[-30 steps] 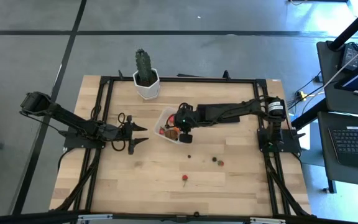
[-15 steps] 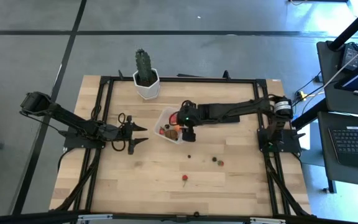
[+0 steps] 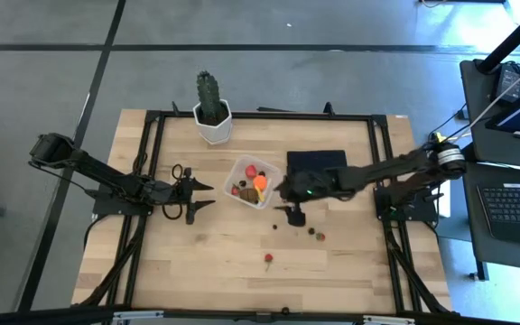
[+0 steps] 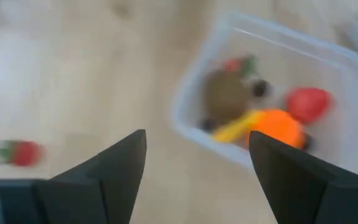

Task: Pick and placing Produce into tupperware
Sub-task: Put the blueberry into the transparent container

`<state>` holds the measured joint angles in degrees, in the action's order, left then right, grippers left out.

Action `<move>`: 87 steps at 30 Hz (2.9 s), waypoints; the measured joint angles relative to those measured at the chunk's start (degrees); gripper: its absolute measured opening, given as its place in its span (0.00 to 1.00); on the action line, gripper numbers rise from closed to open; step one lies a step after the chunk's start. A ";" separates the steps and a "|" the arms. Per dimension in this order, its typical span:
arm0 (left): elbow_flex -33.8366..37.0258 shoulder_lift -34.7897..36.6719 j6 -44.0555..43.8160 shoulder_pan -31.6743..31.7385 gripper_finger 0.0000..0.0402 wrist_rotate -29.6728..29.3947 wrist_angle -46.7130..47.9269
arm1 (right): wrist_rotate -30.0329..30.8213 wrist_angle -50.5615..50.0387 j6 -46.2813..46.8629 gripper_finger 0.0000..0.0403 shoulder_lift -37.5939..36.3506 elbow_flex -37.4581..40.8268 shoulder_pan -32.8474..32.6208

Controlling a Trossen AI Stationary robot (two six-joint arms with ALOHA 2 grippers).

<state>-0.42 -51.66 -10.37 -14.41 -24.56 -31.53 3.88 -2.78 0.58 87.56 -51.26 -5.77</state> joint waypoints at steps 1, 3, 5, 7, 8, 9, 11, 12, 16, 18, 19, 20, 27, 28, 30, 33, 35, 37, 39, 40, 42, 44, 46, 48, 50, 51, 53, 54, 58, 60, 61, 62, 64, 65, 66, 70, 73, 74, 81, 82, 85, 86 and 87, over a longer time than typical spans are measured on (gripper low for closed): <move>0.01 0.00 0.00 0.00 0.52 0.00 -0.03 | -1.25 3.55 0.73 0.71 -0.98 2.51 -0.56; 0.02 0.00 0.00 0.00 0.52 0.00 0.00 | -3.05 11.38 2.12 0.71 -1.63 7.09 -1.65; 0.02 0.00 0.00 0.02 0.52 0.00 0.00 | -3.54 17.76 2.34 0.71 -1.56 11.32 -2.50; 0.01 0.00 0.00 0.02 0.52 0.00 0.00 | -3.56 24.61 1.05 0.71 -0.20 14.27 -3.18; 0.01 0.00 0.00 0.02 0.52 0.00 -0.05 | -3.56 27.15 0.61 0.71 0.36 15.68 -3.38; 0.02 0.00 0.00 0.01 0.52 0.00 -0.12 | -3.56 29.30 0.69 0.71 1.11 16.70 -3.53; 0.02 0.00 0.00 0.01 0.52 -0.01 -0.07 | -3.57 34.49 2.57 0.71 3.10 17.72 -3.69; 0.00 0.00 0.00 0.03 0.52 -0.02 -0.18 | -3.58 36.85 3.84 0.71 3.88 17.95 -3.67; 0.00 0.00 0.26 0.04 0.52 -0.02 -0.18 | -3.52 38.86 5.18 0.71 7.49 17.24 -3.75; 0.01 0.00 0.26 0.04 0.52 -0.02 -0.15 | -3.55 39.05 5.10 0.71 9.57 16.40 -4.15; 0.01 0.00 0.26 0.04 0.52 -0.02 -0.17 | -3.56 39.07 5.09 0.71 10.41 16.31 -4.36; 0.02 0.00 0.28 0.04 0.52 -0.02 -0.15 | -3.56 39.05 5.08 0.71 11.28 16.17 -4.64; 0.01 0.00 0.42 0.04 0.52 -0.04 0.07 | -3.52 39.29 4.64 0.71 17.81 14.41 -6.33; 0.02 0.00 0.42 0.03 0.52 -0.04 0.08 | -3.54 39.17 4.57 0.71 18.72 14.03 -6.35; 0.01 0.00 0.42 0.03 0.52 -0.04 0.11 | -3.53 39.12 4.50 0.71 20.57 13.33 -6.32; 0.01 0.00 0.42 0.02 0.52 -0.04 0.15 | -3.25 39.45 3.62 0.71 22.67 12.87 -6.28; 0.01 0.00 0.41 0.02 0.52 -0.04 0.19 | -2.89 39.52 3.62 0.71 23.28 12.75 -6.29; 0.02 0.00 0.42 0.02 0.52 -0.04 0.22 | -2.15 38.41 4.28 0.71 23.36 12.62 -6.30; 0.00 0.00 0.42 0.02 0.52 -0.04 0.22 | -1.04 36.32 4.78 0.70 22.95 12.52 -6.39; 0.00 0.00 0.42 0.02 0.52 -0.04 0.22 | -0.98 36.04 4.71 0.69 22.91 12.52 -6.39; 0.02 0.00 0.41 0.02 0.52 -0.04 0.24 | -0.90 35.83 4.72 0.66 22.91 12.52 -6.39; 0.02 0.00 0.39 0.02 0.52 -0.02 0.24 | -0.96 35.45 4.72 0.64 22.93 12.52 -6.35; 0.02 0.00 0.40 0.02 0.52 -0.04 0.24 | -1.40 35.26 4.77 0.60 22.97 12.52 -6.29; 0.02 0.00 0.39 0.02 0.52 -0.04 0.24 | -2.01 35.12 4.95 0.57 22.98 12.55 -6.28; 0.00 0.00 0.39 0.02 0.52 -0.04 0.24 | -2.42 35.00 4.98 0.55 22.99 12.57 -6.35; 0.02 0.00 0.39 0.02 0.52 -0.04 0.24 | -2.42 34.90 5.05 0.54 23.00 12.57 -6.41; 0.02 0.00 0.39 0.02 0.52 -0.04 0.24 | -2.42 33.99 5.31 0.52 22.72 12.57 -6.60; 0.00 0.00 0.37 0.02 0.52 -0.04 0.24 | -2.42 33.03 5.35 0.52 22.37 12.57 -6.71; 0.02 0.00 0.22 0.02 0.52 -0.04 0.24 | -2.58 28.88 6.26 0.51 20.42 12.67 -7.21; 0.01 0.00 0.22 0.02 0.52 -0.04 0.24 | -2.88 28.63 6.24 0.51 20.09 12.79 -7.26; 0.02 0.00 0.22 0.02 0.52 -0.04 0.24 | -2.89 28.65 6.07 0.51 20.09 12.79 -7.26; 0.02 0.00 0.22 0.02 0.52 -0.04 0.24 | -2.93 28.62 5.53 0.51 20.09 12.81 -7.26; 0.02 0.00 0.22 0.02 0.52 -0.04 0.24 | -2.50 28.57 5.22 0.51 20.09 12.81 -7.29; 0.02 0.00 0.22 0.02 0.52 -0.04 0.24 | -1.94 28.56 5.22 0.50 20.09 12.81 -7.33; 0.01 0.00 0.21 0.02 0.52 -0.04 0.24 | -1.58 28.54 5.24 0.50 20.09 12.81 -7.35; 0.00 0.00 0.00 0.02 0.52 -0.04 0.24 | -1.16 28.57 5.20 0.47 20.12 12.83 -7.35; 0.01 0.00 0.00 0.02 0.52 -0.04 0.24 | -0.89 28.77 5.21 0.43 20.12 12.89 -7.35; 0.02 0.00 0.00 0.02 0.52 -0.04 0.24 | -0.82 29.03 5.20 0.42 20.12 12.94 -7.35; 0.02 0.00 0.00 0.02 0.52 -0.03 0.24 | -0.41 30.84 5.19 0.34 20.16 13.05 -7.29; 0.00 0.00 0.00 0.02 0.52 -0.04 0.24 | -0.40 30.86 5.17 0.33 20.16 13.05 -7.29; 0.02 0.00 0.00 0.02 0.52 -0.04 0.24 | -0.41 30.90 5.16 0.29 20.16 13.05 -7.29; 0.02 0.00 -0.02 0.02 0.52 -0.02 0.24 | -0.41 30.90 5.16 0.28 20.16 13.03 -7.29; 0.02 0.00 -0.02 0.02 0.52 -0.04 0.24 | -0.41 30.90 5.16 0.27 20.16 13.03 -7.29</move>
<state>-0.41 -51.66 -10.39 -14.39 -24.60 -31.29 3.46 28.12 5.74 107.72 -38.24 -13.06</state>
